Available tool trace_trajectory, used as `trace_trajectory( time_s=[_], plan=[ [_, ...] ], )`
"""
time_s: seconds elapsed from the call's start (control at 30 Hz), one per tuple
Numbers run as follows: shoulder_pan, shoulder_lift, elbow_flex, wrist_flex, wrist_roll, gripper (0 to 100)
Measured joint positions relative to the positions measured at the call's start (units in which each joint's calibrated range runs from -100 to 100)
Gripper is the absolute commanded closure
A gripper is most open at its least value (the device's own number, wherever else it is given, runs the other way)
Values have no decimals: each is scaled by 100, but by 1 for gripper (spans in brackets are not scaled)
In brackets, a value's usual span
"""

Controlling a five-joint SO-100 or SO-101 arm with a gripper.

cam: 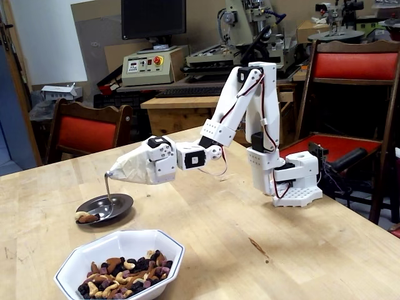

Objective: Use spoon to take food

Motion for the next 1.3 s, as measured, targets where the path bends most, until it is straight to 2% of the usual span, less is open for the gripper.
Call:
trace_trajectory(
  time_s=[1.3],
  plan=[
    [1912,0,0,0,-24,96]
  ],
)
